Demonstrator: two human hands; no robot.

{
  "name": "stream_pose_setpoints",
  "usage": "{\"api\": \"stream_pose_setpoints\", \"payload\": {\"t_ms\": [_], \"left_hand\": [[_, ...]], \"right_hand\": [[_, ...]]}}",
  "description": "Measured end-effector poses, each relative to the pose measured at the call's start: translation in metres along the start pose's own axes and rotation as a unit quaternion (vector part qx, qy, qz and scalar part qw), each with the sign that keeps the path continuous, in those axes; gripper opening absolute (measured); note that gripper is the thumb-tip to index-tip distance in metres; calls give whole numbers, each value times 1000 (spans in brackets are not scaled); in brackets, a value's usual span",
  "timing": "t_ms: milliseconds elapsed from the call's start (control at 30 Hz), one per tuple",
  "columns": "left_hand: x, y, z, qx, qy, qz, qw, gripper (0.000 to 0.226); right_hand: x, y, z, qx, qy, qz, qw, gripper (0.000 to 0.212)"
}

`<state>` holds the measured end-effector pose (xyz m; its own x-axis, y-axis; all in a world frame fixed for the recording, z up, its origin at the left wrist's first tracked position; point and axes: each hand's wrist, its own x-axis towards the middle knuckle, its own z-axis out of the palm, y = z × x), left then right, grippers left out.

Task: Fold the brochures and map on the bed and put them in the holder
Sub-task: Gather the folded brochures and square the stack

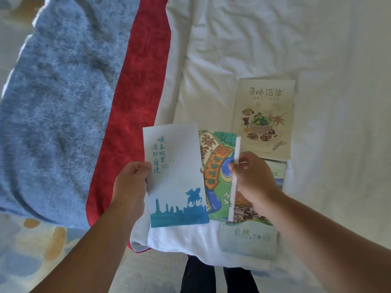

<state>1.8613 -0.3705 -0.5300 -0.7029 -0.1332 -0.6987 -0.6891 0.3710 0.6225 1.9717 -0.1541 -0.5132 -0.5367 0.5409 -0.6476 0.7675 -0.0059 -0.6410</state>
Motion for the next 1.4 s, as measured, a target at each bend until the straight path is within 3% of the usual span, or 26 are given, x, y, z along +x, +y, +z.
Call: {"api": "stream_pose_setpoints", "payload": {"t_ms": [167, 267, 433, 500, 567, 633, 733, 833, 900, 1033, 1133, 1233, 1267, 1400], "left_hand": [[6, 5, -3, -16, 10, 17, 1000, 13], [5, 5, 5, -1, 4, 27, 1000, 11], [2, -5, 25, 92, 31, 48, 994, 6], [0, -6, 32, 123, 56, 71, 988, 3], [-6, -7, 37, 166, 75, 114, 977, 20], [-16, -13, 40, 276, 97, 215, 932, 43], [-38, -28, 53, 423, 43, 353, 833, 64], [-48, -48, 68, 559, -52, 355, 747, 66], [-50, -55, 74, 603, -63, 343, 717, 63], [-70, -56, 90, 505, -79, 404, 759, 56], [-91, -65, 107, 488, -160, 421, 747, 62], [-101, -77, 122, 531, -207, 421, 705, 68], [-103, -80, 125, 531, -216, 411, 709, 70], [-108, -77, 131, 405, -210, 349, 818, 67]], "right_hand": [[7, 16, -76, 30, 30, 7, 999, 14], [9, 49, -142, 118, 63, 49, 990, 15], [19, 122, -226, 98, 163, 152, 970, 4], [28, 143, -237, 46, 186, 182, 964, 30], [31, 143, -230, -59, 240, 179, 952, 57], [24, 130, -208, -152, 269, 124, 943, 66], [-5, 110, -150, -226, 180, -34, 957, 54], [-36, 109, -89, -286, 37, -115, 951, 70], [-46, 112, -63, -255, 3, -73, 964, 81], [-39, 102, -46, -131, 32, 40, 990, 82], [-28, 94, -48, -107, 37, 105, 988, 74], [-19, 92, -49, -111, 47, 114, 986, 57], [-17, 92, -50, -104, 53, 113, 987, 54], [-11, 96, -57, -63, 68, 109, 990, 38]]}}
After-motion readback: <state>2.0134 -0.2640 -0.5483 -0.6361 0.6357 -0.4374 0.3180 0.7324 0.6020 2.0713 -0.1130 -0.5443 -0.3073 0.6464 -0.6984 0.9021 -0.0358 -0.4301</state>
